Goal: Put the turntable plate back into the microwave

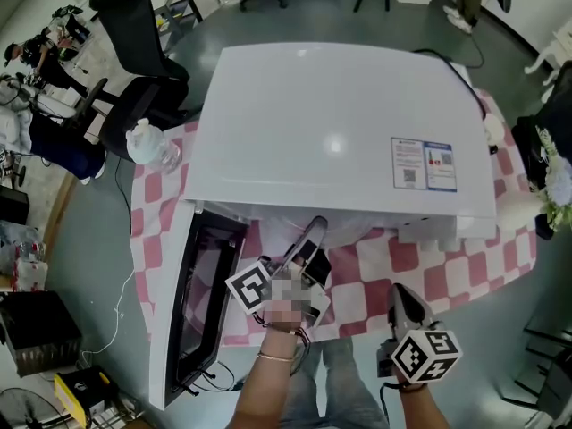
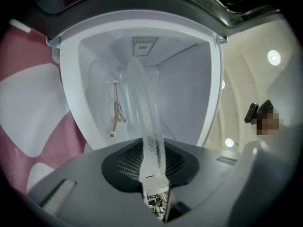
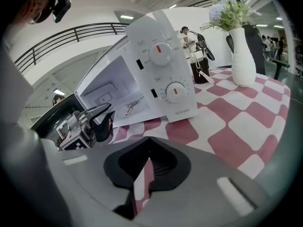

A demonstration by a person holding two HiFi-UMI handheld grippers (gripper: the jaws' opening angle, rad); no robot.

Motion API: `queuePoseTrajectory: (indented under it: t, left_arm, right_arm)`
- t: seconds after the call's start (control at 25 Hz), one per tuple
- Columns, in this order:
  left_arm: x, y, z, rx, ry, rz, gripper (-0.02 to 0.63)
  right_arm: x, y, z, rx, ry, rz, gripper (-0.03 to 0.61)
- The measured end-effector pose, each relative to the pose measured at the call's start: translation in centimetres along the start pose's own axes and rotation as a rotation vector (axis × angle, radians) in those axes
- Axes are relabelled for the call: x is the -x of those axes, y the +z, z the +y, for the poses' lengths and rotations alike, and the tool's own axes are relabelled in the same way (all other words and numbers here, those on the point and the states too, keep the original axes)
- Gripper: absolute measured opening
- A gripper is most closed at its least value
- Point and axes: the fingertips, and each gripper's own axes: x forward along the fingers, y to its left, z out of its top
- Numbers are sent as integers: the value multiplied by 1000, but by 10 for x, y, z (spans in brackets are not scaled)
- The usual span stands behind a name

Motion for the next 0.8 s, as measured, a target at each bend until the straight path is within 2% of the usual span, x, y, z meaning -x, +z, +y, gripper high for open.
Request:
queuePoseTrajectory:
  t: [0.8]
  left_arm:
    - [-25,15,7,-22,24,-15,75]
  right_arm:
    - [-8,4,-6,-24,14,18,9]
